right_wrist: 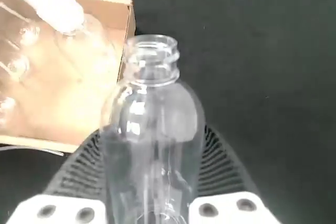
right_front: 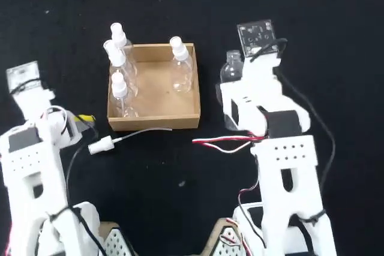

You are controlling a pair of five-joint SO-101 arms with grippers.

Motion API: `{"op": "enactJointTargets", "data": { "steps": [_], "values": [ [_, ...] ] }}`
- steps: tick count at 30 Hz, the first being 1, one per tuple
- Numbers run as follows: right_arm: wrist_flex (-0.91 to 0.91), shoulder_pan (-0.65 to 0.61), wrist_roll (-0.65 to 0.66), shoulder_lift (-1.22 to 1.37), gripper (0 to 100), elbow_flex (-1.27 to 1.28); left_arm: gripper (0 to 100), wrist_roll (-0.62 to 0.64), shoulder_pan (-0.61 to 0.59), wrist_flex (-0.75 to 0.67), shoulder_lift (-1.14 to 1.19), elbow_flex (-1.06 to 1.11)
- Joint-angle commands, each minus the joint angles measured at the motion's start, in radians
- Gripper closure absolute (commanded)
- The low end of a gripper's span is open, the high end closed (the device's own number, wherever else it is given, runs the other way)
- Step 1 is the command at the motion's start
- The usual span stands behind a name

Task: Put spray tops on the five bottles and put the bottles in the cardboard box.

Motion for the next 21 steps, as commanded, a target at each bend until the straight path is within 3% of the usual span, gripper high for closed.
{"op": "enactJointTargets", "data": {
  "steps": [1, 13, 21],
  "values": [
    [-0.077, -0.021, -0.044, -0.045, 98.8, 0.033, 76, -0.017, 0.053, 0.075, 0.081, -0.116],
    [-0.101, -0.023, -0.051, -0.039, 98.8, 0.053, 69, -0.147, 0.105, 0.071, 0.282, -0.114],
    [-0.181, -0.025, -0.051, -0.039, 98.8, 0.131, 69, -0.192, 0.108, -0.152, 0.351, 0.004]
  ]
}}
